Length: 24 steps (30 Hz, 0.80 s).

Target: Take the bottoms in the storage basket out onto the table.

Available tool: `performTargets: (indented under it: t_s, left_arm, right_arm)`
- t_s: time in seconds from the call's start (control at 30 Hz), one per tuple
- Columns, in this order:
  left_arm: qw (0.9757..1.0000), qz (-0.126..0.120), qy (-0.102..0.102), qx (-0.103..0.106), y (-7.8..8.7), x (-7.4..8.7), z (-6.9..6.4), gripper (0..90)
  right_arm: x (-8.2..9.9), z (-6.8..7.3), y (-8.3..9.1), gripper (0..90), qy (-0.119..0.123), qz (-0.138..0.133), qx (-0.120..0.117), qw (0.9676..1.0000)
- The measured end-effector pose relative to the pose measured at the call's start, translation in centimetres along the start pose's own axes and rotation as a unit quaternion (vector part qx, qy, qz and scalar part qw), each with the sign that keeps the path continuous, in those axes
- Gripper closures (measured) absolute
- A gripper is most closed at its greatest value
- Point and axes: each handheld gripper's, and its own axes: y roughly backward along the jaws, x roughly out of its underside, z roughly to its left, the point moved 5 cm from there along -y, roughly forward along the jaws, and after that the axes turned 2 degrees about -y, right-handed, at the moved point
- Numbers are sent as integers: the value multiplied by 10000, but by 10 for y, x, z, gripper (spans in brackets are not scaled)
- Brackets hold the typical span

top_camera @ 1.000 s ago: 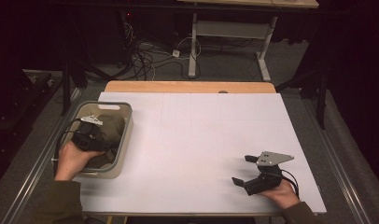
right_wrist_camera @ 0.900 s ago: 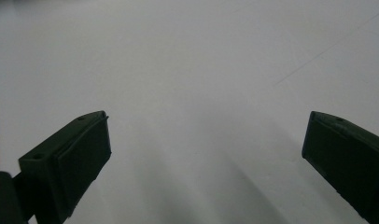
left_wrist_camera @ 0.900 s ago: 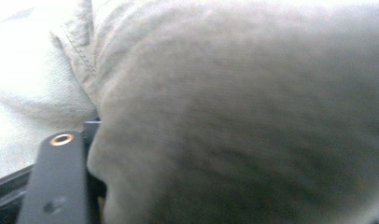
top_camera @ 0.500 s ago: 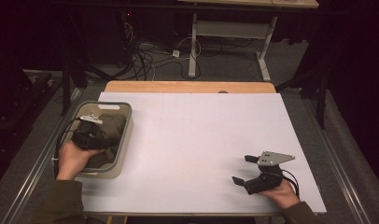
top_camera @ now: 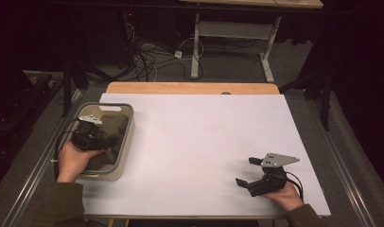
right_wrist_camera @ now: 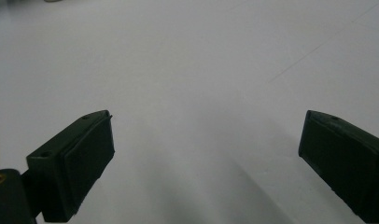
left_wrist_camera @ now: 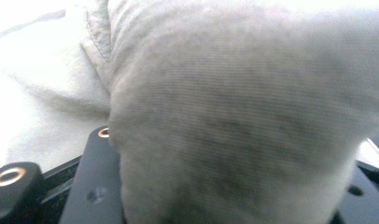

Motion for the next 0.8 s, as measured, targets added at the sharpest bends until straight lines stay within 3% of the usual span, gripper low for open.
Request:
performTargets:
  t_s: [0.6,0.73,0.8]
  left_arm:
    - [9985,-545,75,12,31,-8,1,510]
    - [9974,-680,227,97,36,-10,0,509]
    - [9974,-689,197,96,38,-11,-2,510]
  right_arm:
    - [-1,0,0,46,-11,-61,-1,10000]
    - [-1,0,0,48,-13,-60,1,10000]
    - [-1,0,0,48,-21,-67,-10,10000]
